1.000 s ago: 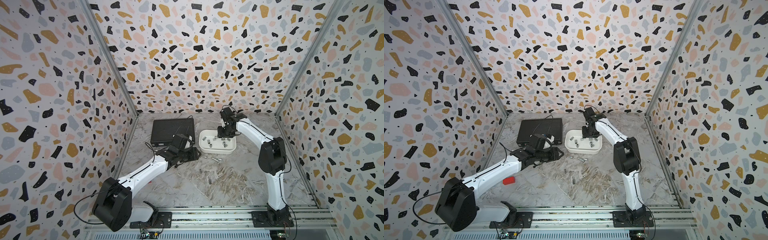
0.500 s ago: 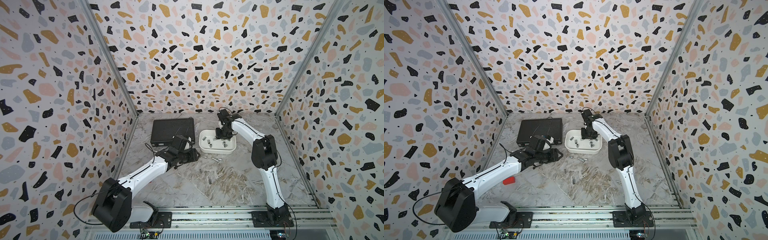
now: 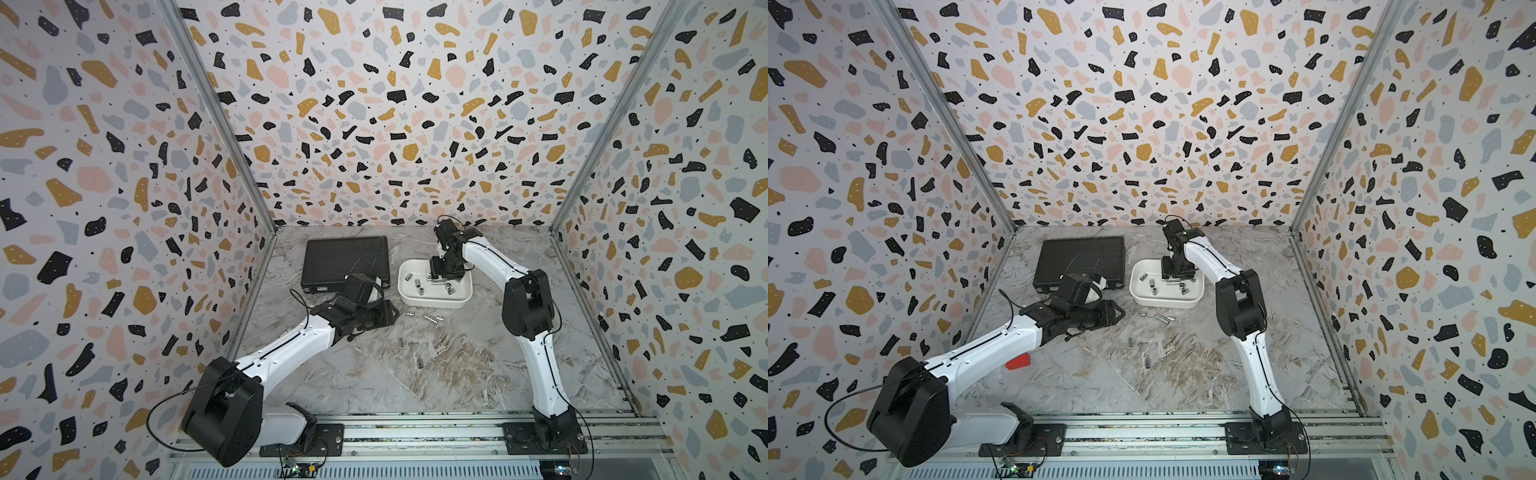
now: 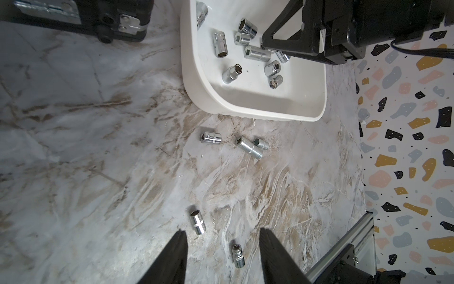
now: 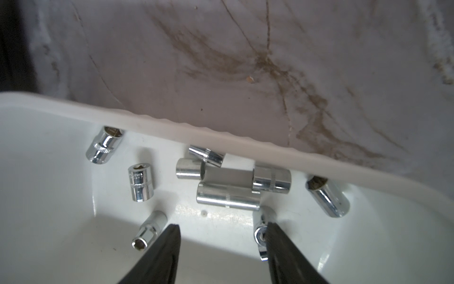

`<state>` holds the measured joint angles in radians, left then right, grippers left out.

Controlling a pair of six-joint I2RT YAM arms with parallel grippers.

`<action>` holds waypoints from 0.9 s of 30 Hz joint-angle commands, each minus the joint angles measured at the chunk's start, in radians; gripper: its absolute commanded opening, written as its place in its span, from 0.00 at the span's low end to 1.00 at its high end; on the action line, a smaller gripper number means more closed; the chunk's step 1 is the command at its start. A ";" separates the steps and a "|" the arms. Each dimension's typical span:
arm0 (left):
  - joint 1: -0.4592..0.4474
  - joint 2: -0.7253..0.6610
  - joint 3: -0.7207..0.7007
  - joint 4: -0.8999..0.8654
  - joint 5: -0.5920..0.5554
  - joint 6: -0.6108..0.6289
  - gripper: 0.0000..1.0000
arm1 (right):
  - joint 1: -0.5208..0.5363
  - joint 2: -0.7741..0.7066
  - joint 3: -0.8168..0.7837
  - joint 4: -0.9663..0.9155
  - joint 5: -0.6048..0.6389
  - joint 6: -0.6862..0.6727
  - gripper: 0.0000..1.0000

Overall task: Put the socket on the desktop into the storage box
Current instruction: Place the socket head in the storage box.

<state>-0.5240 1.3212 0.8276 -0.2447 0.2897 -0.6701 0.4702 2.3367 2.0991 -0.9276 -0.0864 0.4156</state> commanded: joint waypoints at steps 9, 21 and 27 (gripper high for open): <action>-0.002 -0.033 -0.021 0.006 -0.008 -0.005 0.51 | -0.003 -0.135 -0.051 0.001 -0.022 0.007 0.60; -0.003 -0.030 0.005 -0.120 -0.063 -0.013 0.51 | 0.006 -0.423 -0.391 0.156 -0.102 0.011 0.58; -0.004 -0.027 0.003 -0.154 -0.091 -0.027 0.51 | 0.023 -0.578 -0.579 0.226 -0.142 0.016 0.57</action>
<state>-0.5243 1.3125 0.8181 -0.3737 0.2253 -0.6846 0.4797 1.8275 1.5692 -0.7372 -0.1974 0.4248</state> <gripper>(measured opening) 0.514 0.573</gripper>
